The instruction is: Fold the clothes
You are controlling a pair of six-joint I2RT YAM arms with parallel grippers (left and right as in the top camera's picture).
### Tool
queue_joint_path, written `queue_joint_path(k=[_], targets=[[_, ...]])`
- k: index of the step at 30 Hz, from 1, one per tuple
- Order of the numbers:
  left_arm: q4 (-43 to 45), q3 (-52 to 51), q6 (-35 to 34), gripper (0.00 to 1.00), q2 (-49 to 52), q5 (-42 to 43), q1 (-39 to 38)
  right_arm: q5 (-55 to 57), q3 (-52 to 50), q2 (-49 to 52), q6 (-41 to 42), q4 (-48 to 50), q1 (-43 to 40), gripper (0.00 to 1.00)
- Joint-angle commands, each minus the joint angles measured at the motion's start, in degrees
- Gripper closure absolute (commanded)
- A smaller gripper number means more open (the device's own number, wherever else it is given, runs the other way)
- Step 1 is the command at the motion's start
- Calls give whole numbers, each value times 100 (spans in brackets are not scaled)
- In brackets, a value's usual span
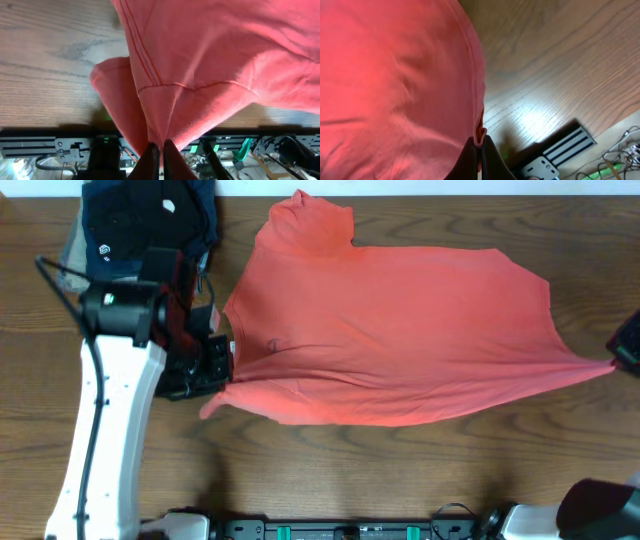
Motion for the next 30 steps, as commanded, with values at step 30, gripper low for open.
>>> queue_joint_path(k=[30], targets=[[1648,-1438,-492,94,-625,-223,20,168,-2033,-481,378,1344,-26,99]])
